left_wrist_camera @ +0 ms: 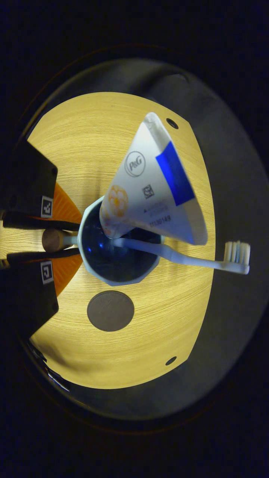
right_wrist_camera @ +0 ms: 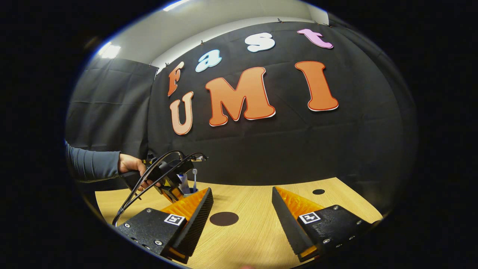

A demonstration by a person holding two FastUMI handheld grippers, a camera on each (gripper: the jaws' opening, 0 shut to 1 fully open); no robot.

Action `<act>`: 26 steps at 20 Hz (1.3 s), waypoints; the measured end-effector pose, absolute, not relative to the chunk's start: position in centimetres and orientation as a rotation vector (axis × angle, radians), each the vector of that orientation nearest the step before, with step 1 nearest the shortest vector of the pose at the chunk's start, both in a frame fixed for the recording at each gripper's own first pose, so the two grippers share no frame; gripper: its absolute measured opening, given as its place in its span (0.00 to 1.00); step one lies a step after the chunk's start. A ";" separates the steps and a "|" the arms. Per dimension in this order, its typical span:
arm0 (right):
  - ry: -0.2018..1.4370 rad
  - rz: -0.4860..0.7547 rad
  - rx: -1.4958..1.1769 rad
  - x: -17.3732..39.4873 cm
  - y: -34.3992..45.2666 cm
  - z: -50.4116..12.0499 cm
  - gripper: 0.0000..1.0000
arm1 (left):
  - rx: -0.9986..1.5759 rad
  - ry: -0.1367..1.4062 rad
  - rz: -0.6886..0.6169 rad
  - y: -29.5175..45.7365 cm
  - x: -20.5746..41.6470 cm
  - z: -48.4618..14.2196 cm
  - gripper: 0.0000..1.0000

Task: Put the toothbrush and toothpaste on the desktop into the cup, then pick up the cup and place it on the coaster on the desktop.

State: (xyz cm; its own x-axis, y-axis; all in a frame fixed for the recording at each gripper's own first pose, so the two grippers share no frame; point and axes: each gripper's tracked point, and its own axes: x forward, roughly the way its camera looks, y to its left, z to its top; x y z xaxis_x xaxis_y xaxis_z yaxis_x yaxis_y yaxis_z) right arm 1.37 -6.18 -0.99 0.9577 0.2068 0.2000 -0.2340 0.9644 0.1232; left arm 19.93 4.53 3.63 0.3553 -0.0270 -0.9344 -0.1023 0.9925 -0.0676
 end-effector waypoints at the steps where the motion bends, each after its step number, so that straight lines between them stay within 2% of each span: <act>1: -0.186 0.219 0.148 1.4 -6.3 -1.1 0.95 | -0.127 1.194 0.047 4.3 20.1 4.2 0.27; 5: -0.185 0.214 0.152 1.3 -6.5 -1.0 0.95 | -0.124 1.173 0.047 3.7 17.8 3.0 0.25; 10: -0.189 0.203 0.156 1.1 -6.9 -0.7 0.95 | -0.069 1.096 0.042 3.0 18.8 6.8 0.24; 16: -0.188 0.170 0.140 0.6 -7.8 -0.8 0.95 | -0.002 1.046 -0.035 1.0 21.3 11.9 0.24; 26: -0.164 0.106 0.138 -0.5 -10.9 -2.2 0.95 | 0.048 1.108 -0.161 -0.9 20.7 6.4 0.24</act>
